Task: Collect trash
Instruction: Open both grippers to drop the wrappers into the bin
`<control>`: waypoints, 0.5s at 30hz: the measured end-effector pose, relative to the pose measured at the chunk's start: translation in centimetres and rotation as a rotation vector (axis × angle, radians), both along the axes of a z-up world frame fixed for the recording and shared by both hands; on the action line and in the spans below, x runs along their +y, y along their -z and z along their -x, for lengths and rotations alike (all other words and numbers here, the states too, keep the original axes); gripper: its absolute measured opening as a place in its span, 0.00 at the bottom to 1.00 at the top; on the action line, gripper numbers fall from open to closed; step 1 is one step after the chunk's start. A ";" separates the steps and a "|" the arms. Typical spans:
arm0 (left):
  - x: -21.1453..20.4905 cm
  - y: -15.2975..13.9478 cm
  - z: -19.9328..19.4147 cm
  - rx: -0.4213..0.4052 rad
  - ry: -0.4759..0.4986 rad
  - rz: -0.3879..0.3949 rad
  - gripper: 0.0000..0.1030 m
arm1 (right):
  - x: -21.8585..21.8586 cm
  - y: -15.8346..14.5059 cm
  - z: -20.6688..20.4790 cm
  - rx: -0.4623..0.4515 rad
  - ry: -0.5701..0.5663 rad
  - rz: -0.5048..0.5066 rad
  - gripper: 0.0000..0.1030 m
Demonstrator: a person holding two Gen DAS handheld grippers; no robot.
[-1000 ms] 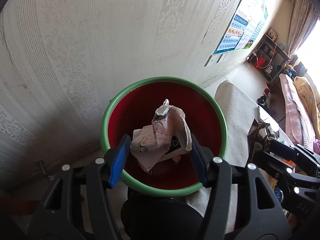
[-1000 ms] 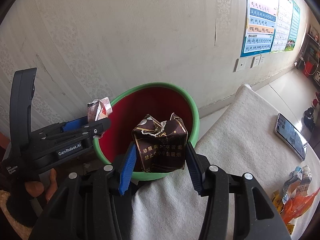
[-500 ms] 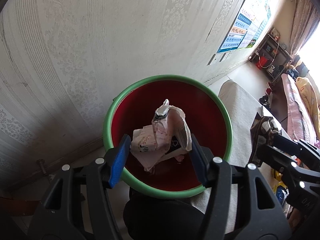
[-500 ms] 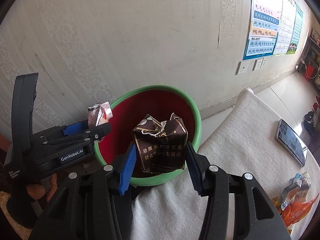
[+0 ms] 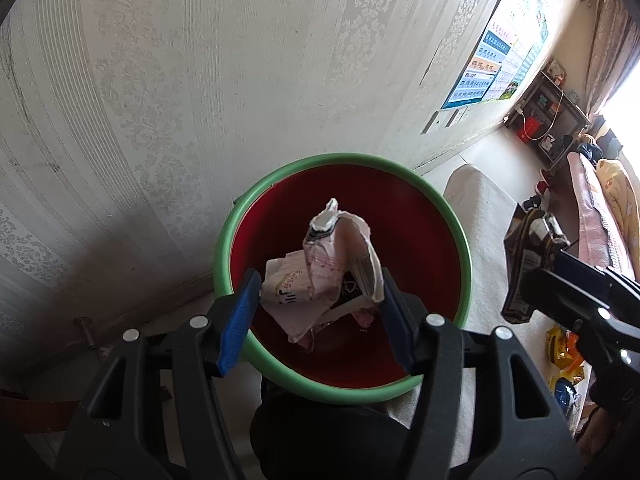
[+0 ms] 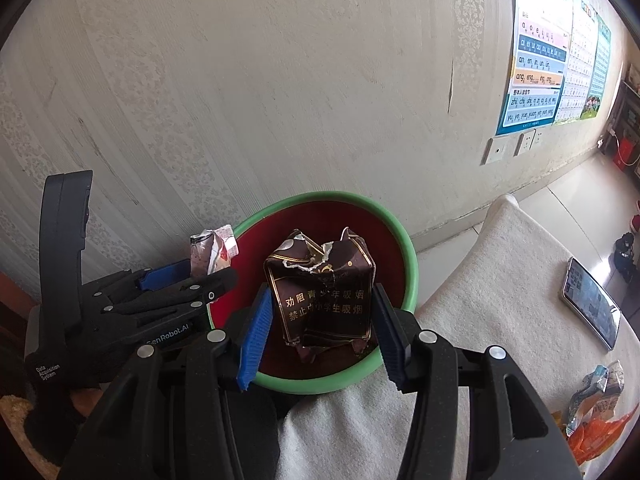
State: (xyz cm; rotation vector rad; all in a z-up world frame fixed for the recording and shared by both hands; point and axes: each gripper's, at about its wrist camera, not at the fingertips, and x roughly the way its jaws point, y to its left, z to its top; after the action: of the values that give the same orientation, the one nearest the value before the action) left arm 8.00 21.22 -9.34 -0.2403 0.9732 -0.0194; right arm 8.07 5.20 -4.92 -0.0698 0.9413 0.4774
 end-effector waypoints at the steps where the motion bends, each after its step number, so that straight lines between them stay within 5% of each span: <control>1: 0.1 0.0 0.0 -0.004 -0.010 0.000 0.57 | 0.1 0.0 0.0 -0.008 -0.003 -0.001 0.47; 3: 0.3 -0.1 0.1 -0.006 -0.029 -0.001 0.74 | 0.2 -0.1 0.0 -0.016 -0.002 0.001 0.55; 15: -2.5 -0.1 1.5 0.000 0.028 -0.006 0.76 | -5.2 -0.6 3.0 -0.016 0.079 -0.023 0.61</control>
State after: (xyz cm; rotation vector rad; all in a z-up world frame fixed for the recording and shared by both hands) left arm 6.46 18.75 -9.28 -0.2215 0.9770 -0.0422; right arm 5.11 -0.04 -4.33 -0.0158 0.9189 0.4138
